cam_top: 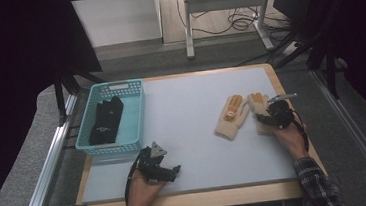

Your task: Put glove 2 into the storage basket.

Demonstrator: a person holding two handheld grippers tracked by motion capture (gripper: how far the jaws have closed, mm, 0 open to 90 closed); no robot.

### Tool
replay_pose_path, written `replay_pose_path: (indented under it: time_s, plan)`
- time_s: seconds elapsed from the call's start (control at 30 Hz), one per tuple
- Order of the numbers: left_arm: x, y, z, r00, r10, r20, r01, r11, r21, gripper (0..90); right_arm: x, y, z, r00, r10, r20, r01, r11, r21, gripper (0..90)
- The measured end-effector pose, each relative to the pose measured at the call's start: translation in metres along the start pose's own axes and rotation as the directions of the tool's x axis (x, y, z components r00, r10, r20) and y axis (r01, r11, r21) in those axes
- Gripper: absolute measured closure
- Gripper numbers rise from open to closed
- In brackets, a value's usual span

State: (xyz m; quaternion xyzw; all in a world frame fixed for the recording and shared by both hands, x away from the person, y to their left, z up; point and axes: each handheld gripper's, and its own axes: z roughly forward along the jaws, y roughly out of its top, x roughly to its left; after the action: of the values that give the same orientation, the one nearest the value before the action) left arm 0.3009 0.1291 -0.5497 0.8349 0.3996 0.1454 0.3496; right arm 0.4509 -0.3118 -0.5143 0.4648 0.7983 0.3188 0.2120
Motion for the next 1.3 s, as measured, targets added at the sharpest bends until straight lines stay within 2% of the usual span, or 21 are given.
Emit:
replay_pose_path:
  time_s: [0.17, 0.3, 0.33, 0.47, 0.63, 0.8, 0.93, 1.1, 1.3]
  plan:
    - [0.0, 0.0, 0.0, 1.0, 0.002, 0.0, -0.002, 1.0, 0.001, 1.3, -0.001, -0.001, -0.009, 0.9997, 0.024, -0.008, -0.025, 0.999, -0.036, 56.0]
    - [0.0, 0.0, 0.0, 1.0, 0.002, -0.001, -0.002, 1.0, 0.001, 1.3, 0.0, 0.001, -0.019, 0.9999, 0.014, 0.001, -0.014, 0.998, -0.062, 55.9]
    - [0.0, 0.0, 0.0, 1.0, 0.002, -0.001, -0.002, 1.0, 0.0, 1.3, 0.002, 0.002, -0.026, 0.9999, 0.01, -0.002, -0.011, 0.997, -0.078, 55.9]
    - [0.0, 0.0, 0.0, 1.0, 0.001, -0.001, -0.001, 1.0, 0.0, 1.3, 0.009, 0.006, -0.039, 1.0, 0.002, -0.002, -0.002, 0.995, -0.103, 55.7]
    - [0.0, 0.0, 0.0, 1.0, -0.001, -0.006, 0.001, 1.0, 0.0, 1.2, 0.022, 0.012, -0.055, 0.999, 0.008, -0.045, -0.015, 0.989, -0.144, 55.2]
    - [0.0, 0.0, 0.0, 1.0, -0.003, -0.008, 0.003, 1.0, 0.0, 1.1, 0.047, 0.02, -0.065, 0.9956, -0.043, -0.083, 0.029, 0.985, -0.167, 54.7]
    - [0.0, 0.0, 0.0, 1.0, -0.004, -0.009, 0.004, 1.0, 0.0, 1.1, 0.073, 0.026, -0.065, 0.9886, -0.087, -0.123, 0.066, 0.984, -0.168, 54.3]
    - [0.0, 0.0, 0.0, 0.9999, -0.004, -0.01, 0.004, 1.0, 0.0, 1.0, 0.107, 0.032, -0.058, 0.9747, -0.147, -0.169, 0.119, 0.979, -0.165, 53.6]
    - [0.0, 0.0, 0.0, 0.9999, -0.001, -0.012, 0.001, 1.0, -0.001, 1.0, 0.144, 0.039, -0.041, 0.9607, -0.177, -0.213, 0.144, 0.976, -0.165, 52.9]
